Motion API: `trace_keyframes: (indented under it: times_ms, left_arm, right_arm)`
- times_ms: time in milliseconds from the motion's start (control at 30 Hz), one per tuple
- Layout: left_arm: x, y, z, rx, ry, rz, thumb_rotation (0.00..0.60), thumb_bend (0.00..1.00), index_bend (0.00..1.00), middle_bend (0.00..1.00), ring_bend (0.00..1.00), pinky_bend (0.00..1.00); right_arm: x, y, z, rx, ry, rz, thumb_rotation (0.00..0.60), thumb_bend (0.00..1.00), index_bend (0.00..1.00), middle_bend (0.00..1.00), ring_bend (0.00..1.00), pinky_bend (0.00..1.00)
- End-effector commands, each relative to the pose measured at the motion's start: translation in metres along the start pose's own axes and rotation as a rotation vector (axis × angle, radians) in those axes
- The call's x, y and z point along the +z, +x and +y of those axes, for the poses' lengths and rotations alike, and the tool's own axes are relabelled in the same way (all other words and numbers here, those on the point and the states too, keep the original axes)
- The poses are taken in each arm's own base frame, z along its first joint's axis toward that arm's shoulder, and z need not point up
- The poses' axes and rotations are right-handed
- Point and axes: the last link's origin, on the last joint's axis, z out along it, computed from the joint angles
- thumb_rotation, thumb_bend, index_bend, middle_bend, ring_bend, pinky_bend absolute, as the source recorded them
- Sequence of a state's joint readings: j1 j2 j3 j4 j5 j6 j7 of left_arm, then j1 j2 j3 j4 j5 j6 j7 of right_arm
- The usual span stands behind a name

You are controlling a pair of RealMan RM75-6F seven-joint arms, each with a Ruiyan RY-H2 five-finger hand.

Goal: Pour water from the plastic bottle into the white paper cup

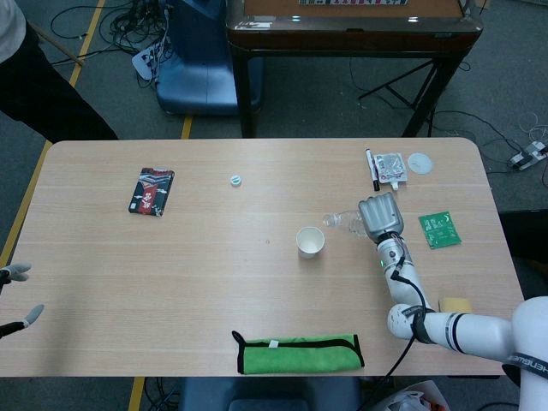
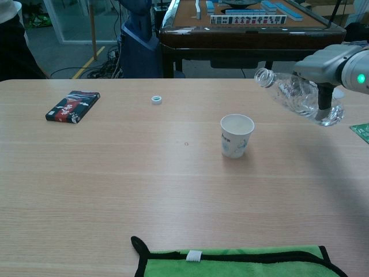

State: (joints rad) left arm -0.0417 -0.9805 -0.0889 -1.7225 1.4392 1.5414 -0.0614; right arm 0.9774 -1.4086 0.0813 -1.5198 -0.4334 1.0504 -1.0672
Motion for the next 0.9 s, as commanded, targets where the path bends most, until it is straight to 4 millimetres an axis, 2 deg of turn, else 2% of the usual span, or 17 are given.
trace_keyframes:
  times_ms: [33,300,900]
  left_arm:
    - [0.0,0.0001,0.0,0.001,0.001,0.0,0.6,0.14,0.31,0.4,0.36,0.68]
    - [-0.0001,0.0019,-0.0015,-0.001,0.008,0.008,0.6,0.14,0.31,0.4,0.36,0.68]
    - [-0.0006,0.0023,-0.0014,0.003,0.01,0.004,0.6,0.14,0.31,0.4,0.36,0.68]
  right_arm:
    - [-0.0011,0.0049,-0.003,-0.038,-0.002,0.003,0.6,0.26,0.61,0.62,0.46,0.47]
    - [-0.003,0.0119,-0.0089,-0.086,-0.009,0.008,0.6,0.26,0.61,0.62,0.46,0.47]
    - [-0.0031,0.0087,-0.0108,-0.225,-0.029,0.014,0.6,0.26,0.61,0.62,0.46,0.47]
